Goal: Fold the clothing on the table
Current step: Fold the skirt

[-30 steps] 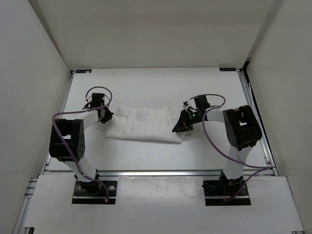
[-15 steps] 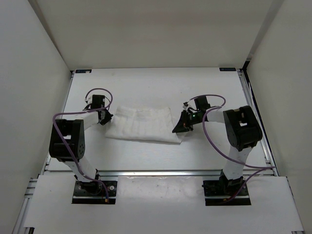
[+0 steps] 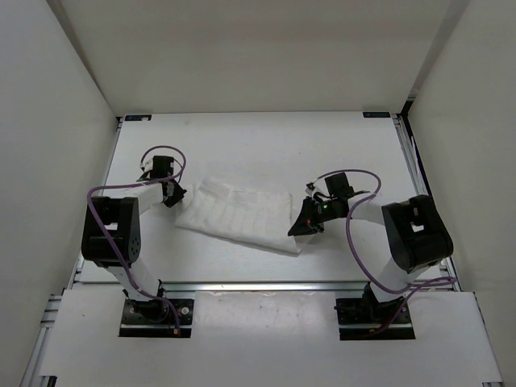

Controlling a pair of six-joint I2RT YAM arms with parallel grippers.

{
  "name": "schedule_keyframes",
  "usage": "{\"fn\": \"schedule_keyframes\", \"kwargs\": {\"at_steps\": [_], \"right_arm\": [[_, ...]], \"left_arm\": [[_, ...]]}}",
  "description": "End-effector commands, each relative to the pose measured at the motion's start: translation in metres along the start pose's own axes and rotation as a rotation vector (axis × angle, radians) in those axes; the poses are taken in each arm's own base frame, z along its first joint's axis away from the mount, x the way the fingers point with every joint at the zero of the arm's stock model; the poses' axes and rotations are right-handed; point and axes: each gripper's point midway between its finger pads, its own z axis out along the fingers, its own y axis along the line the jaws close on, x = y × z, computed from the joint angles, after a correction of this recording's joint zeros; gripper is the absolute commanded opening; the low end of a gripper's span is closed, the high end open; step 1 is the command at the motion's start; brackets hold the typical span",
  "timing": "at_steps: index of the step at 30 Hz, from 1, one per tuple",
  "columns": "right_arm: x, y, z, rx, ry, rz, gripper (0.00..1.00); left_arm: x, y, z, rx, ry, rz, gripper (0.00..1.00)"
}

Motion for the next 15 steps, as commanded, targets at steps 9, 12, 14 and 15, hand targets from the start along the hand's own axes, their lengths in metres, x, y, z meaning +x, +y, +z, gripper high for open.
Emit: {"fn": "schedule_keyframes", "kwargs": {"at_steps": [9,12,14,15], "right_arm": [[0.030,0.006,-0.007,0.044,-0.019,-0.068,0.00],[0.033,0.008,-0.010,0.056,-0.028,-0.077,0.00],[0.040,0.007,-0.011,0.063,-0.013,-0.084,0.00],[0.044,0.005,-0.011,0.076,-0.005,-0.087,0.00]], "left_arm": [[-0.004,-0.007,-0.001,-0.012,-0.011,0.020,0.00],[-0.004,-0.005,-0.001,-0.016,-0.014,0.022,0.00],[-0.003,-0.006,-0.001,-0.014,-0.010,0.020,0.00],[-0.003,-0.005,-0.001,-0.018,-0.012,0.022,0.00]]}}
